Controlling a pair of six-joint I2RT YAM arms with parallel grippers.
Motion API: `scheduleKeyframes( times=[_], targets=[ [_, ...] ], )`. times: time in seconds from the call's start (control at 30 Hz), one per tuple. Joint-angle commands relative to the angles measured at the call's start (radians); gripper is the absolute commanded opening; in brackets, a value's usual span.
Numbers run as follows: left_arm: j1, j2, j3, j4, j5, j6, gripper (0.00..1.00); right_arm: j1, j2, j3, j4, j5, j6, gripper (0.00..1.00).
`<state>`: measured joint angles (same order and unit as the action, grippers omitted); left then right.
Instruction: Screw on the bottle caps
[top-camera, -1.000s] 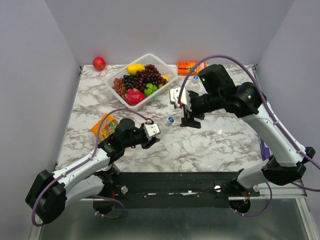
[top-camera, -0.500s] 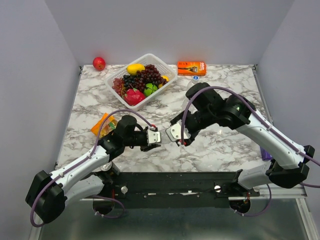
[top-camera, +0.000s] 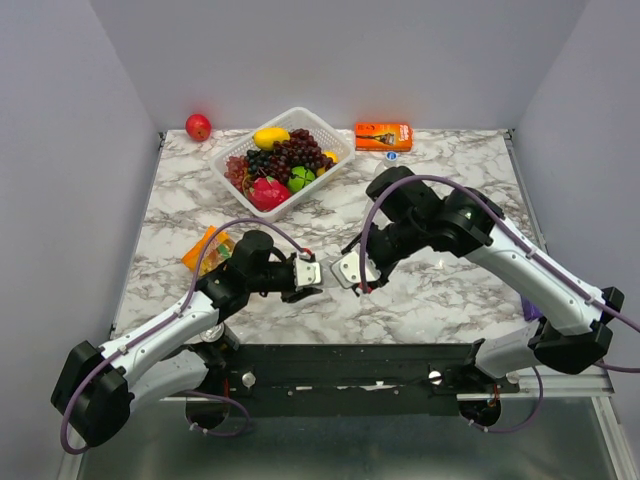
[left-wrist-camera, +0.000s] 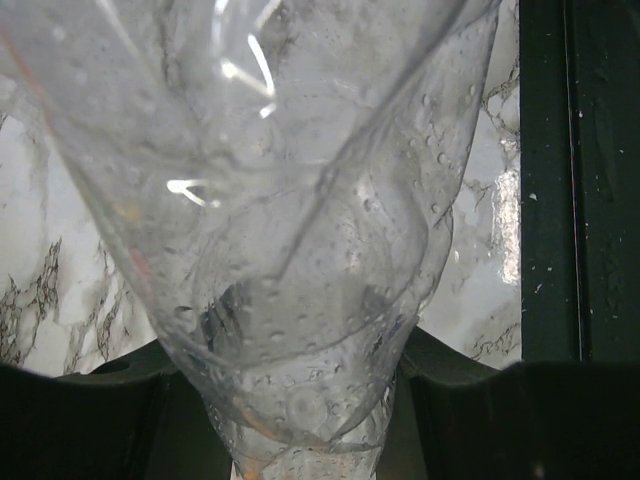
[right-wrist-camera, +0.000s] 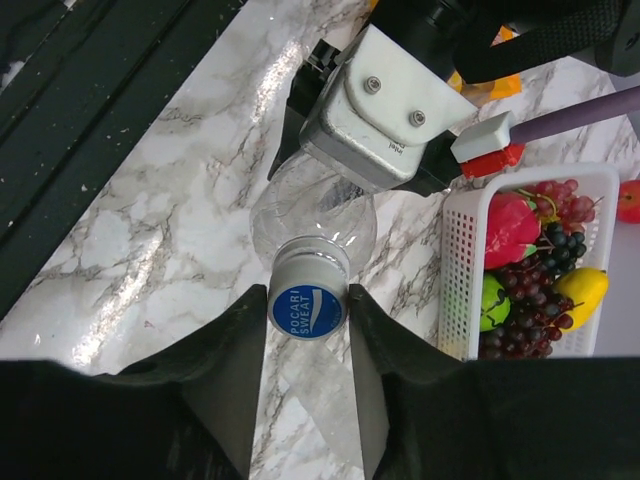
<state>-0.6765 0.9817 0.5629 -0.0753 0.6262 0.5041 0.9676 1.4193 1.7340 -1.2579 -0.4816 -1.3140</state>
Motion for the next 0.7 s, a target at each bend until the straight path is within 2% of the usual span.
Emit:
scheduleKeyframes(
  times=[0.0,0.07,0.17,0.2,0.27,0.3,0.37,0.4,0.5,0.57,0.6,0.67],
  targets=[
    [-0.001,-0.018,0.006,0.071,0.012,-0.044,0.00,0.008,0.027,0.006,-0.047,-0.031,-0.005,0.40],
    [-0.001,-0.020,0.002,0.104,-0.020,-0.077,0.00,0.006,0.035,0.004,-0.043,-0.029,0.019,0.33],
    [-0.003,-0.020,-0.003,0.183,-0.098,-0.139,0.00,0.005,0.085,0.038,0.011,-0.011,0.206,0.24],
    [-0.003,-0.023,-0.001,0.207,-0.182,-0.179,0.00,0.005,0.128,0.051,0.055,0.023,0.345,0.23],
    [-0.012,-0.035,-0.004,0.291,-0.322,-0.220,0.00,-0.009,0.188,0.103,0.068,0.054,0.500,0.13],
    [-0.017,-0.046,-0.006,0.320,-0.473,-0.228,0.00,-0.016,0.232,0.192,0.055,0.082,0.662,0.03],
    [-0.028,-0.046,-0.003,0.397,-0.609,-0.216,0.00,-0.061,0.369,0.301,0.017,0.109,0.848,0.00],
    [-0.028,-0.037,0.002,0.416,-0.678,-0.202,0.00,-0.085,0.422,0.432,-0.080,0.030,0.980,0.00],
    [-0.028,-0.014,-0.012,0.521,-0.828,-0.060,0.00,-0.185,0.530,0.487,-0.106,-0.136,1.218,0.00],
    [-0.028,-0.006,-0.043,0.621,-0.882,0.063,0.00,-0.222,0.546,0.450,-0.092,-0.243,1.256,0.00],
    [-0.028,-0.002,-0.050,0.631,-0.876,0.098,0.00,-0.230,0.559,0.447,-0.094,-0.353,1.288,0.00],
    [-0.028,-0.003,-0.066,0.618,-0.863,0.160,0.00,-0.234,0.572,0.461,-0.089,-0.411,1.305,0.00]
  ],
)
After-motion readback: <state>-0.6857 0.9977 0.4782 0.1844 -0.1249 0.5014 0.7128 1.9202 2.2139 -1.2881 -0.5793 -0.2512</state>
